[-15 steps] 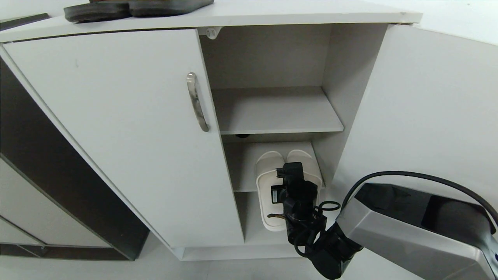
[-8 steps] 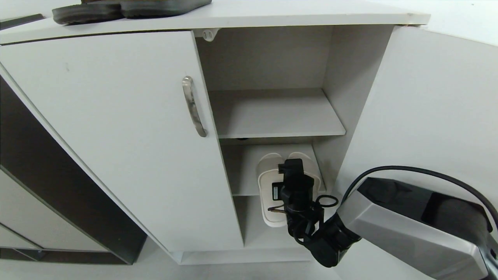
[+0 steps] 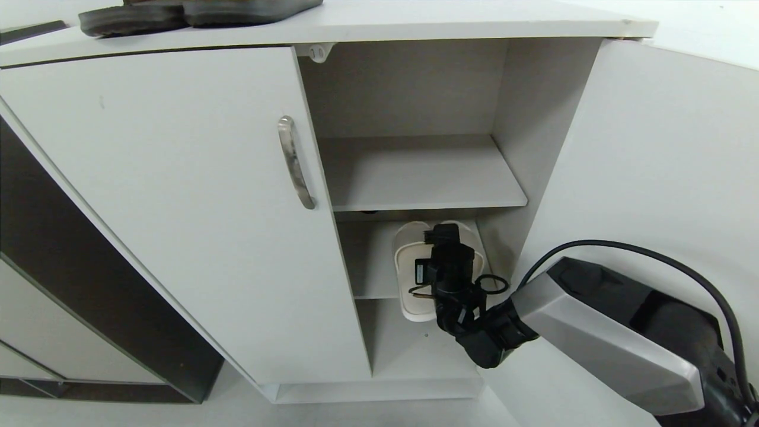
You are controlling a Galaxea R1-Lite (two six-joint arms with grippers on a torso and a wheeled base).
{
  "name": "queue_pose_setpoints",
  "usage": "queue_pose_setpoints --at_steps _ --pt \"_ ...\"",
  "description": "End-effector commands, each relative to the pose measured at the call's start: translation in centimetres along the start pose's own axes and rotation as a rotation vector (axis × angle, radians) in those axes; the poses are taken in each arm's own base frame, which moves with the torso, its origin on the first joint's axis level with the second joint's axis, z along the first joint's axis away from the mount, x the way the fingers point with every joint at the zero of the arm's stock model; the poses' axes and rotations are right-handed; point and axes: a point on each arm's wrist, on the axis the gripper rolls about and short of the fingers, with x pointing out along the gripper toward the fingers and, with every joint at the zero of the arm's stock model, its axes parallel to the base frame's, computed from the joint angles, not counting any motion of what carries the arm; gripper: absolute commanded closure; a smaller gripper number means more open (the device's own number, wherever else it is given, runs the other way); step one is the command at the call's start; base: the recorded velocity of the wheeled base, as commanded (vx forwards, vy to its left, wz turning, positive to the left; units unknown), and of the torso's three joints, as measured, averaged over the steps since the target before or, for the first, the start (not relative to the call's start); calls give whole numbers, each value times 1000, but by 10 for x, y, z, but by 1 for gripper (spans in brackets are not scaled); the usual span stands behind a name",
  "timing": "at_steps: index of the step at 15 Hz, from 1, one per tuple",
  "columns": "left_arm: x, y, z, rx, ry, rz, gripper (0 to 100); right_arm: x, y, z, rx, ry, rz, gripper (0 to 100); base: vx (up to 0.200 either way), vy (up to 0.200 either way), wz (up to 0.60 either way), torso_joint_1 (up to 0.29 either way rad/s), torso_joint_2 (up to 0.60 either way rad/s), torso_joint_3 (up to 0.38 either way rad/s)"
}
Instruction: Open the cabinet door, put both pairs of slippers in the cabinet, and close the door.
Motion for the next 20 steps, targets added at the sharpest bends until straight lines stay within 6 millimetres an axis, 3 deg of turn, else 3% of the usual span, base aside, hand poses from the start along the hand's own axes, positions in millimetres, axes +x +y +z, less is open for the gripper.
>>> queue_pose_setpoints --at_steps 1,12,17,18,20 --pt "0 0 0 0 0 0 100 9 3 3 14 -23 -6 100 0 0 0 0 0 0" --pt "0 0 0 0 2 2 100 32 7 3 4 -23 -24 100 0 0 0 0 0 0" --pt "0 0 0 1 0 2 100 38 5 -10 -9 -7 -34 100 0 0 0 0 0 0" --pt "0 0 0 1 0 2 100 40 4 -13 -11 -4 -38 0 0 0 0 0 0 0" --pt "0 0 0 1 2 2 100 41 3 -14 -11 -3 -35 0 0 0 0 0 0 0"
